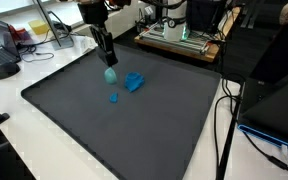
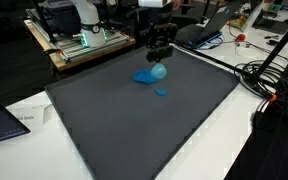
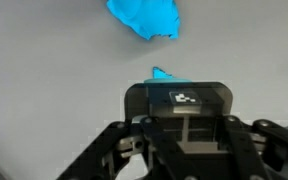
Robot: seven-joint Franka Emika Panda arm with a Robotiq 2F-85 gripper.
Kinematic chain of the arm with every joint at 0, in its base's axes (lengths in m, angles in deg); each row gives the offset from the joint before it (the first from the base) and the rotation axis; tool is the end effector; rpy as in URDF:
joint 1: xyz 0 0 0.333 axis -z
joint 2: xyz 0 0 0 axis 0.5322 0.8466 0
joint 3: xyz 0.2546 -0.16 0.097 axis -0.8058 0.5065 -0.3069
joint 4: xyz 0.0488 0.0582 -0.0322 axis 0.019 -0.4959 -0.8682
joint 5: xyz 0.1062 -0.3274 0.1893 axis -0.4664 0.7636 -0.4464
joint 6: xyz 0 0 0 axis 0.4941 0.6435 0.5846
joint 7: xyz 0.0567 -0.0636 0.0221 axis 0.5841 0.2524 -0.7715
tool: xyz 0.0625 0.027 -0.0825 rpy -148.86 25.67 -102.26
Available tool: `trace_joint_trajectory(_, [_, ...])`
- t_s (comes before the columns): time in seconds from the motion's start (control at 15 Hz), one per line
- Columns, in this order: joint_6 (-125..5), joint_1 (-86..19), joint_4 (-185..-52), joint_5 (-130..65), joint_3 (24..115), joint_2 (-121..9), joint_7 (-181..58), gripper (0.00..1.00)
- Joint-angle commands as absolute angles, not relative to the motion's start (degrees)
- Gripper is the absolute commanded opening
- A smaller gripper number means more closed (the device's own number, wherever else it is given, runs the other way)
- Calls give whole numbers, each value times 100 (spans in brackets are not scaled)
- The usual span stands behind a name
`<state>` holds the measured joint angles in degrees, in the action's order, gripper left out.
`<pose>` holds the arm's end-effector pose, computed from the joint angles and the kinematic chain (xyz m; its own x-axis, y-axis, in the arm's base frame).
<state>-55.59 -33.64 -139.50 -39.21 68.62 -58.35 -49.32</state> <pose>0.6037 -0.0111 0.3503 0.9353 -0.3521 0.0344 -0.3499 -0.9351 -0.0564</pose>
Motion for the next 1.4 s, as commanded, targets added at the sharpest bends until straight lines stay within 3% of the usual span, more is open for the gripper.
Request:
trace_joint_trajectory(0.0, [-5783, -3354, -14294, -3802, 6755, -6190, -5425, 21])
trace_joint_trajectory(0.47, [-6197, -3332, -14796, -3803, 6623, -6585, -6253, 21])
trace_joint_trajectory(1.33, [-5764, -3249, -15342, -3929, 6626, -7112, -7104, 21])
